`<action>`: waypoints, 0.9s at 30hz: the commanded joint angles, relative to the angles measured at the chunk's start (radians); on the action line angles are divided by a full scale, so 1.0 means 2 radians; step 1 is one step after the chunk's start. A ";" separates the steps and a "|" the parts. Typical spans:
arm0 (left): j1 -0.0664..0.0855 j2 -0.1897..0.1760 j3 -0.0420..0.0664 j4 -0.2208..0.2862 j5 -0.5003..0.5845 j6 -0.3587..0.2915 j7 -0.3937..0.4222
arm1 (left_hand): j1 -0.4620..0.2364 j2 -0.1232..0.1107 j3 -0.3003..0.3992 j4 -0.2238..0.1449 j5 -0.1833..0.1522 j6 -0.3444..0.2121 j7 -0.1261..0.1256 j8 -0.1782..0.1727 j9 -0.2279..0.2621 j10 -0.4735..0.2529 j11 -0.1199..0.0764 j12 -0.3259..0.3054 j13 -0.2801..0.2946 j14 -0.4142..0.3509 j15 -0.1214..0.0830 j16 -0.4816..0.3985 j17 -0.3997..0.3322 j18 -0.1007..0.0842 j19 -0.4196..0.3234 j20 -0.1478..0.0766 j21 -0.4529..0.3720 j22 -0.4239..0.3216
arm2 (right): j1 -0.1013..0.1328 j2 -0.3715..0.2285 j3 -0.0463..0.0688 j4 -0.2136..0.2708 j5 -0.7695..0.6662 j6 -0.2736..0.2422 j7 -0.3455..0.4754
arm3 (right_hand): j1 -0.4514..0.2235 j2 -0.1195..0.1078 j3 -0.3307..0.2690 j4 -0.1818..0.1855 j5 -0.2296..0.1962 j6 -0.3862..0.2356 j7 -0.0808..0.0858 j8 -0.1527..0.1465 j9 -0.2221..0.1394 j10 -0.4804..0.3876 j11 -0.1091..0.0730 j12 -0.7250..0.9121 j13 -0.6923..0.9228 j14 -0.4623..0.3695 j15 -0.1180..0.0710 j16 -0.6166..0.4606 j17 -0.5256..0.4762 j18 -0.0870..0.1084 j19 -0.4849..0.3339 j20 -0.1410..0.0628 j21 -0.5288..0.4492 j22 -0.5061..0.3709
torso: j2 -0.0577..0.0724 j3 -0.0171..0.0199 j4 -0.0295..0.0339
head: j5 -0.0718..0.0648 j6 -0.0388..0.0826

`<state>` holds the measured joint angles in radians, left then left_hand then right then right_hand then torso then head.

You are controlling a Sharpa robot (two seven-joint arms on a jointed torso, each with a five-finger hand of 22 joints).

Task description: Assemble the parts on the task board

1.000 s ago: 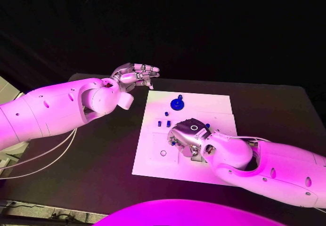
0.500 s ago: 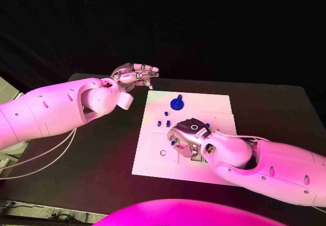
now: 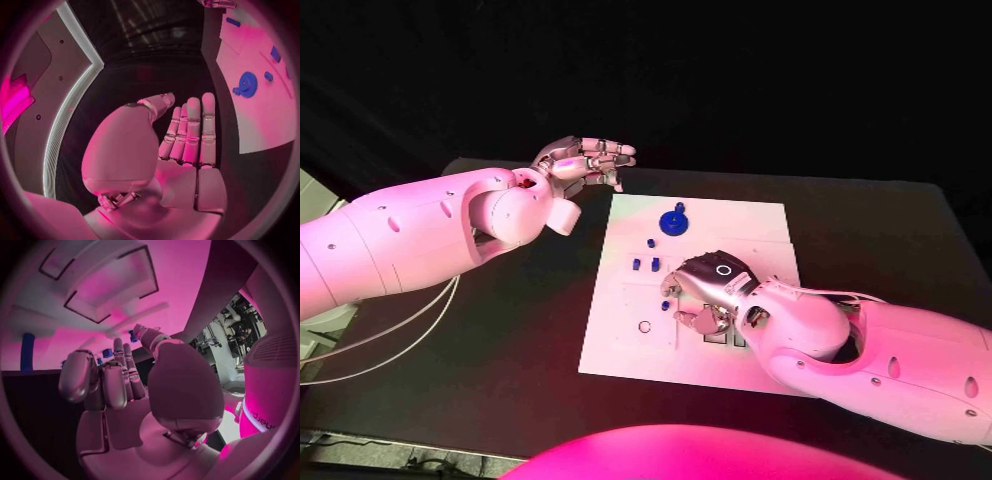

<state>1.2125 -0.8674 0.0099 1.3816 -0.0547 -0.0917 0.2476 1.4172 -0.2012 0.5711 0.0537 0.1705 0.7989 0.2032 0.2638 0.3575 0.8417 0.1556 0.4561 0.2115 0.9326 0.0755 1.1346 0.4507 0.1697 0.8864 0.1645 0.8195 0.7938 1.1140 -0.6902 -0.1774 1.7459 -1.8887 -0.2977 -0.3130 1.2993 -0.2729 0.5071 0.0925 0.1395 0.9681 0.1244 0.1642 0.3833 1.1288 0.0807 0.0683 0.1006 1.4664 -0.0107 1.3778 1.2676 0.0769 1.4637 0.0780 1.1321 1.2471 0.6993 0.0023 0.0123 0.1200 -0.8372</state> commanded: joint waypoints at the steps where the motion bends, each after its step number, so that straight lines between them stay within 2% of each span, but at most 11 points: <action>1: 0.001 0.001 0.000 0.001 -0.002 0.011 0.001 | -0.005 0.001 -0.002 -0.001 0.001 -0.003 0.008 -0.002 -0.001 -0.004 0.001 0.000 -0.001 0.000 0.003 -0.003 0.000 0.007 0.003 0.002 -0.002 -0.001 | 0.006 -0.014 0.003 0.012 0.012 -0.022 -0.004 | 0.006 0.002 -0.008 0.002 -0.001 -0.001 -0.002 -0.003 -0.001 -0.004 0.000 0.004 -0.001 0.019 0.002 -0.003 -0.001 0.005 0.007 0.004 -0.001 -0.001 | 0.000 -0.0001 -0.0001 | -0.002 0.002; 7: 0.001 0.001 0.000 0.001 -0.002 0.011 0.001 | -0.005 0.001 -0.002 -0.001 0.001 -0.003 0.008 -0.002 -0.001 -0.004 0.001 0.000 -0.001 0.000 0.003 -0.003 0.000 0.007 0.003 0.002 -0.002 -0.001 | 0.032 -0.060 0.009 0.032 0.084 -0.016 0.005 | 0.009 0.003 -0.016 0.005 0.000 0.001 0.001 -0.003 -0.001 -0.002 -0.001 0.008 -0.001 0.020 0.001 -0.001 0.001 0.004 0.008 0.004 0.002 0.002 | 0.000 -0.0006 -0.0003 | -0.010 0.010; 11: 0.001 -0.002 0.000 0.003 -0.002 0.012 0.001 | -0.005 0.001 -0.002 -0.001 0.001 -0.003 0.008 -0.002 -0.001 -0.004 0.001 0.000 -0.001 0.000 0.003 -0.003 0.000 0.007 0.003 0.002 -0.002 -0.001 | 0.063 -0.098 0.011 0.032 0.155 0.004 0.011 | 0.014 0.006 -0.036 0.013 0.000 -0.004 0.004 -0.010 -0.005 -0.013 0.000 0.007 -0.005 0.022 0.003 0.004 0.006 0.006 0.009 0.004 -0.008 -0.006 | -0.001 -0.0013 -0.0007 | -0.021 0.019; 13: 0.001 -0.004 0.000 0.004 -0.002 0.012 0.002 | -0.005 0.001 -0.002 -0.001 0.000 -0.004 0.009 -0.002 -0.001 -0.005 0.001 0.000 -0.001 0.000 0.003 -0.003 -0.001 0.007 0.003 0.003 -0.002 -0.001 | 0.074 -0.113 0.012 0.030 0.166 0.008 0.015 | 0.022 0.010 -0.059 0.017 0.000 -0.006 0.008 -0.013 -0.007 -0.020 0.002 0.007 -0.008 0.022 0.004 0.006 0.008 0.007 0.009 0.005 -0.013 -0.009 | 0.000 -0.0009 -0.0025 | -0.022 0.022; 15: 0.001 -0.006 0.000 0.004 -0.002 0.011 0.002 | -0.005 0.001 -0.002 -0.001 0.000 -0.004 0.009 -0.002 -0.001 -0.005 0.001 0.000 -0.001 0.000 0.003 -0.003 -0.001 0.007 0.003 0.003 -0.002 -0.001 | 0.082 -0.125 0.012 0.027 0.169 0.012 0.017 | 0.052 0.028 -0.141 0.038 0.004 -0.008 0.000 -0.021 -0.011 -0.040 0.005 0.014 -0.015 0.023 0.006 0.010 0.010 0.006 0.011 0.007 -0.014 -0.009 | -0.001 -0.0011 -0.0027 | -0.025 0.025; 16: 0.001 -0.006 0.000 0.003 -0.002 0.011 0.003 | -0.005 0.001 -0.002 -0.001 0.000 -0.004 0.009 -0.002 -0.001 -0.005 0.001 0.000 -0.001 0.000 0.003 -0.003 -0.001 0.007 0.003 0.003 -0.002 -0.001 | 0.084 -0.128 0.012 0.025 0.168 0.016 0.018 | 0.075 0.039 -0.192 0.061 0.005 -0.011 -0.001 -0.025 -0.014 -0.048 0.007 0.021 -0.016 0.023 0.008 0.013 0.012 0.007 0.012 0.008 -0.015 -0.009 | -0.001 -0.0010 -0.0029 | -0.025 0.026; 18: 0.001 -0.007 0.000 0.003 -0.002 0.011 0.003 | -0.005 0.001 -0.002 -0.001 0.000 -0.004 0.009 -0.002 -0.001 -0.005 0.001 0.000 -0.001 0.000 0.003 -0.003 -0.001 0.007 0.003 0.003 -0.002 -0.001 | 0.087 -0.132 0.012 0.020 0.165 0.023 0.019 | 0.093 0.038 -0.239 0.097 0.006 -0.024 -0.006 -0.034 -0.018 -0.062 0.009 0.024 -0.017 0.023 0.009 0.016 0.015 0.008 0.011 0.009 -0.027 -0.018 | -0.001 -0.0005 -0.0032 | -0.025 0.027; 20: 0.001 -0.007 0.000 0.003 -0.002 0.012 0.003 | -0.005 0.001 -0.002 -0.001 0.000 -0.004 0.009 -0.002 -0.001 -0.005 0.001 0.000 -0.001 0.000 0.003 -0.003 -0.001 0.007 0.003 0.003 -0.002 -0.001 | 0.089 -0.132 0.012 0.015 0.158 0.030 0.022 | 0.098 0.032 -0.280 0.102 0.009 -0.037 -0.012 -0.042 -0.021 -0.081 0.013 0.025 -0.018 0.023 0.012 0.018 0.015 0.008 0.011 0.011 -0.030 -0.020 | -0.001 0.0000 -0.0027 | -0.025 0.027; 23: 0.001 -0.006 0.000 0.003 -0.002 0.013 0.003 | -0.005 0.000 -0.003 -0.001 0.000 -0.004 0.009 -0.002 -0.001 -0.005 0.001 0.000 -0.001 0.000 0.003 -0.003 -0.001 0.007 0.003 0.003 -0.003 -0.001 | 0.087 -0.129 0.012 0.008 0.146 0.038 0.024 | 0.100 0.028 -0.291 0.102 0.010 -0.043 -0.017 -0.045 -0.022 -0.087 0.014 0.027 -0.018 0.024 0.013 0.019 0.016 0.008 0.012 0.012 -0.028 -0.019 | -0.001 -0.0002 -0.0018 | -0.026 0.027; 24: 0.001 -0.006 0.000 0.003 -0.002 0.013 0.003 | -0.005 0.000 -0.003 -0.001 0.000 -0.004 0.009 -0.002 -0.001 -0.005 0.001 0.000 -0.001 0.000 0.003 -0.003 -0.001 0.007 0.003 0.003 -0.003 -0.001 | 0.086 -0.127 0.012 0.005 0.142 0.040 0.025 | 0.100 0.021 -0.301 0.101 -0.029 -0.044 -0.018 -0.045 -0.021 -0.090 0.014 0.029 -0.017 0.023 0.014 0.019 0.016 0.008 0.012 0.012 -0.029 -0.019 | -0.001 -0.0002 -0.0017 | -0.026 0.027; 27: 0.001 -0.006 0.000 0.003 -0.002 0.013 0.003 | -0.005 0.000 -0.003 -0.001 0.000 -0.004 0.009 -0.002 -0.001 -0.005 0.001 0.000 -0.001 0.000 0.003 -0.003 -0.001 0.007 0.003 0.003 -0.003 -0.001 | 0.083 -0.122 0.011 -0.001 0.136 0.042 0.027 | 0.102 0.021 -0.301 0.103 -0.033 -0.043 -0.018 -0.044 -0.021 -0.092 0.015 0.030 -0.017 0.023 0.014 0.020 0.017 0.008 0.012 0.013 -0.029 -0.019 | -0.001 -0.0010 -0.0017 | -0.025 0.026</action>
<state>1.2124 -0.8811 0.0093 1.3853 -0.0560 -0.0844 0.2461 1.4172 -0.2012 0.5711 0.0537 0.1705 0.7989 0.2033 0.2638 0.3577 0.8380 0.1592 0.4561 0.2103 0.9326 0.0755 1.1346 0.4508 0.1695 0.8901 0.1682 0.8197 0.7927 1.2822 -0.9364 -0.1555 1.7472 -1.5954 -0.2568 -0.2834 1.5016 -0.2253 -0.0926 0.2978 0.0774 0.8848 0.0868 0.0809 0.3408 0.9520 0.1108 0.1237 0.0661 1.4648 0.0091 1.4126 1.3002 0.0768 1.4662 0.0971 1.0742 1.2089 0.6975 0.0015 0.0077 0.0684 -0.7838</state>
